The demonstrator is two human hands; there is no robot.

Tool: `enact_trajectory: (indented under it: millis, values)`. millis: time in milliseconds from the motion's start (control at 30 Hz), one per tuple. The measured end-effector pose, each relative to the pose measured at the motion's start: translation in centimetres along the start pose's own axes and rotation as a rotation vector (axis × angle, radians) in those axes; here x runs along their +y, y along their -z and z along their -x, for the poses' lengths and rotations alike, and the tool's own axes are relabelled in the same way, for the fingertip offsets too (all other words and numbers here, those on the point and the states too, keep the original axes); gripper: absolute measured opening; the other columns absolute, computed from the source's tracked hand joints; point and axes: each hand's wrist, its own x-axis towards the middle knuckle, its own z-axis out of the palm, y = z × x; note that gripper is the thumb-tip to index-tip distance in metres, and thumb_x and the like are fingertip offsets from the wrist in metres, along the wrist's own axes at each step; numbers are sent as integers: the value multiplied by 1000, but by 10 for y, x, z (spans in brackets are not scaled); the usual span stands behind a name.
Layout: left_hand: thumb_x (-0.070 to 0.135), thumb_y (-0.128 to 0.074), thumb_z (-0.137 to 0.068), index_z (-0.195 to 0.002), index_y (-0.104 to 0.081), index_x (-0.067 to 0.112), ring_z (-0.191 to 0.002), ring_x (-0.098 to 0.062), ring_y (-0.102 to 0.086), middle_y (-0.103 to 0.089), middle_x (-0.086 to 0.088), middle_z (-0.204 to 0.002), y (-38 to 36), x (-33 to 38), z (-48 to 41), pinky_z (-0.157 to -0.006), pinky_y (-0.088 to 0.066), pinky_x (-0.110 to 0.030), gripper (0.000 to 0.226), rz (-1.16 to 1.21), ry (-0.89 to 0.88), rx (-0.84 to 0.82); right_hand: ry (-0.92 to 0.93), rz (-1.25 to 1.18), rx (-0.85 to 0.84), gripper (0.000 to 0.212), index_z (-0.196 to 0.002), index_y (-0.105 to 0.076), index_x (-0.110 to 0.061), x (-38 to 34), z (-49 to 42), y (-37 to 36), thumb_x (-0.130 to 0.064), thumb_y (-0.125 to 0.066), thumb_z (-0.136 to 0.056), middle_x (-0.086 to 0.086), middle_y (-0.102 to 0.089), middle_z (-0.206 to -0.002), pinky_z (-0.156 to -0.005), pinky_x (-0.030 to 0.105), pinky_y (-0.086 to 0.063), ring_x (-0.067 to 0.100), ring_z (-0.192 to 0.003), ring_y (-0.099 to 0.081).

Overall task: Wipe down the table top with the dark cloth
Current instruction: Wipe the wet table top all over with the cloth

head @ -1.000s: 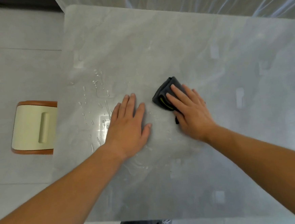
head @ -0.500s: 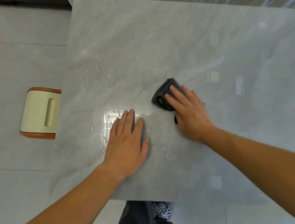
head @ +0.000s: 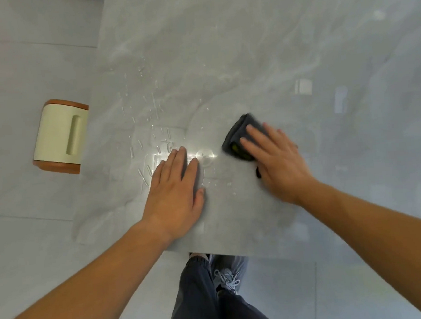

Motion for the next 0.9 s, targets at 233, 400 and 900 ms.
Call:
enact_trajectory:
  millis: [233, 400, 900]
  values:
    - [46, -22, -93, -154, -29, 14, -154, -29, -5, -13, -15, -165, -3, -7, 35, -124, -6, -43, 69, -15, 1, -33, -269, -91, 50, 68, -156, -27, -26, -78, 42, -23, -18, -43, -90, 2, -15, -166, -123, 54, -6, 36, -153, -5]
    - [53, -18, -94, -155, -24, 17, -154, -25, 2, -6, -12, -167, -3, -14, 47, -122, 2, -39, 71, -28, -21, -85, 49, -2, -63, 65, -155, -31, -27, -72, 84, -35, -22, -38, -91, 0, -20, -165, -122, 55, -14, 33, -153, -9]
    - [41, -39, -102, -155, -22, 16, -154, -27, 3, 2, -13, -167, 5, -78, 54, -122, -4, -41, 61, -49, -23, -8, -87, 19, -5, 65, -154, -32, -23, -165, 120, -68, -21, -45, -91, 2, -20, -165, -121, 58, -15, 33, -153, -8]
